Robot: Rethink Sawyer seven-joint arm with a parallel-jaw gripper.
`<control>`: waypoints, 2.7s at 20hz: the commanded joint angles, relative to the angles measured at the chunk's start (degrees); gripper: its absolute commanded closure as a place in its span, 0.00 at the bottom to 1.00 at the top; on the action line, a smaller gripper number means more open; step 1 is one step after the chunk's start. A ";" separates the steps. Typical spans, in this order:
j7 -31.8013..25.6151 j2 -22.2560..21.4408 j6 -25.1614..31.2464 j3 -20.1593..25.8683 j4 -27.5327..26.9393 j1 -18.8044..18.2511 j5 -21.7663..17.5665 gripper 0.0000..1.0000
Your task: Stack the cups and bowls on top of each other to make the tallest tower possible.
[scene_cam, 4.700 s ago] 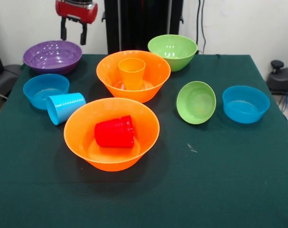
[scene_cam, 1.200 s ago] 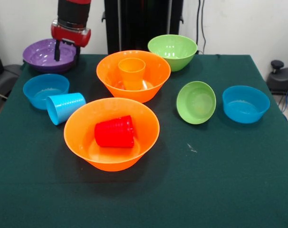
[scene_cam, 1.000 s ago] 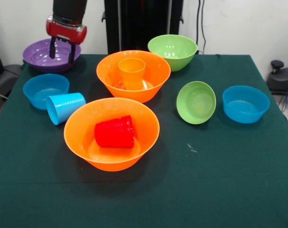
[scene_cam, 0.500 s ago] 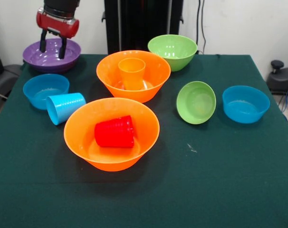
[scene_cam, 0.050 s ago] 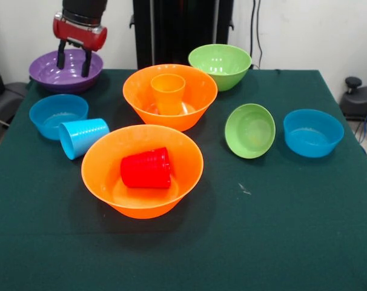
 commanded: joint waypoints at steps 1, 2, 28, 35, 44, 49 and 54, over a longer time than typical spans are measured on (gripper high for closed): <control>3.82 6.14 -3.21 2.48 -3.82 3.57 0.69 0.00; 4.29 6.91 -4.07 1.78 -4.26 4.10 0.85 0.00; 4.56 13.80 -11.72 -2.24 -5.97 4.81 2.44 0.00; 4.65 14.62 -13.40 -4.62 -6.81 6.87 3.52 1.00; 3.58 12.59 -11.14 -2.53 -5.19 4.95 2.12 1.00; 3.40 12.34 -10.91 -2.18 -5.11 4.48 1.89 1.00; 2.91 10.00 -9.18 -1.17 -3.50 4.07 1.67 1.00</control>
